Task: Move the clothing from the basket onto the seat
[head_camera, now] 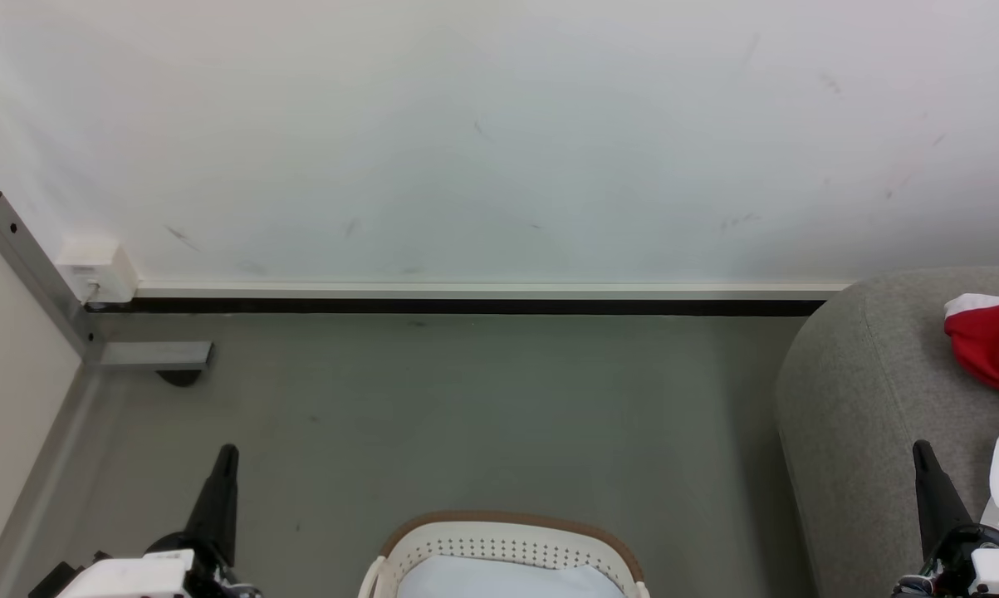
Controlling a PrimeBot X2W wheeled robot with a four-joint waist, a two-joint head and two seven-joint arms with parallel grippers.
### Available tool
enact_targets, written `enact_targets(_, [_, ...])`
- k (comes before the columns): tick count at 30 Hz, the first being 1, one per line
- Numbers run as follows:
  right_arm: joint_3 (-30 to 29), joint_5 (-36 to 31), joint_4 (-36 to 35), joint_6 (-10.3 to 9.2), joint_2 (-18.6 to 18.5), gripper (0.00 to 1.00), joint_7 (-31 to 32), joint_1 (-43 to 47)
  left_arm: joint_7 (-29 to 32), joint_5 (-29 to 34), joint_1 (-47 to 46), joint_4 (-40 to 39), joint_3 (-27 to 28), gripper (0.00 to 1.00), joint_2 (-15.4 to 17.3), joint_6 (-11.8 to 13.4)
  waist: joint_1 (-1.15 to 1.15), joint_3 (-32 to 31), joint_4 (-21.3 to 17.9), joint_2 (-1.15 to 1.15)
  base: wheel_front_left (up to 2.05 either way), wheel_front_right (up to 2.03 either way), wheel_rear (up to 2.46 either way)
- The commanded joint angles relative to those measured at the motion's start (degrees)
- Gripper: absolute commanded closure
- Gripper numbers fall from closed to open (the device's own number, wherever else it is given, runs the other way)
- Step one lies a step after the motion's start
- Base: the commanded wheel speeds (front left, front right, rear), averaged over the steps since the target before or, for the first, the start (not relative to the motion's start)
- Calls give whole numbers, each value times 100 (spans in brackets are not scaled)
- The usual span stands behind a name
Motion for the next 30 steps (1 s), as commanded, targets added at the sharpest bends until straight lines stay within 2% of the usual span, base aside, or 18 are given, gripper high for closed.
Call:
enact_targets(1, [-17, -34, 16, -10, 2, 100, 24, -64, 20, -80, -46, 2, 13, 100, 10, -23, 0, 0, 0, 0, 0, 0, 0])
enact_targets(30, [-42, -50, 16, -10, 21, 100, 38, -66, 20, -81, -46, 1, 12, 100, 11, -23, 0, 0, 0, 0, 0, 0, 0])
